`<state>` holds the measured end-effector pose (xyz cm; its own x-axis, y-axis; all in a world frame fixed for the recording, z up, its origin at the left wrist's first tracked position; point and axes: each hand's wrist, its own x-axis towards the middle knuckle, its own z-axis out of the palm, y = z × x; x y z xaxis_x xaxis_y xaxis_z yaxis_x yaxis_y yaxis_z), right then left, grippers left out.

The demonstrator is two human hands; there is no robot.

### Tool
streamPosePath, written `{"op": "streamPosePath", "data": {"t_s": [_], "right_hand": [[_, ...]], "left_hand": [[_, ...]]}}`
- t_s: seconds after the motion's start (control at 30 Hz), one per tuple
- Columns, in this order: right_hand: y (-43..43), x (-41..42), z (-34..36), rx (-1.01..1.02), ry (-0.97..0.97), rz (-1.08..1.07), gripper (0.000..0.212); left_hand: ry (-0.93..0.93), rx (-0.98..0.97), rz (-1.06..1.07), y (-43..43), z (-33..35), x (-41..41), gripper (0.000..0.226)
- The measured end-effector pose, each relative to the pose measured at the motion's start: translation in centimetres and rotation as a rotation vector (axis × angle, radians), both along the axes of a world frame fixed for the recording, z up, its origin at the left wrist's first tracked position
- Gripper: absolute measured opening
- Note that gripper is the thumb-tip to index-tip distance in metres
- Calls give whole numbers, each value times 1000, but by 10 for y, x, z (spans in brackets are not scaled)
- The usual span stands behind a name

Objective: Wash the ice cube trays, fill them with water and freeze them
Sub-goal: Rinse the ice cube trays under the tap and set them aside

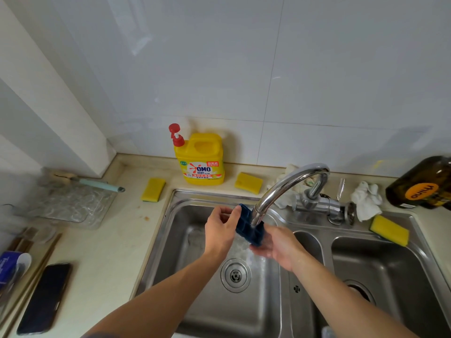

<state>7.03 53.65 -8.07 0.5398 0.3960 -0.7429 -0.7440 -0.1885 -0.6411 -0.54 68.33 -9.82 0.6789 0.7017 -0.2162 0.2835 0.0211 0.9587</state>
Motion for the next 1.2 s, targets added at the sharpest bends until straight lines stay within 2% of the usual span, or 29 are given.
{"op": "streamPosePath", "data": {"t_s": [0.53,0.8,1.07,1.2], "right_hand": [[-16,-2,-6,-168,-34,200,30],[-22,1,-10,-263,-104,223,27],[-33,10,-8,-322,-198,206,22],[-40,13,-7,-329,-229,190,20]], "left_hand": [[255,-31,-125,0,-11,-11,29],[368,-23,-192,1,-17,-14,26],[421,-250,-265,-5,-22,-12,21],[431,-291,-291,-11,-21,-8,23]]}}
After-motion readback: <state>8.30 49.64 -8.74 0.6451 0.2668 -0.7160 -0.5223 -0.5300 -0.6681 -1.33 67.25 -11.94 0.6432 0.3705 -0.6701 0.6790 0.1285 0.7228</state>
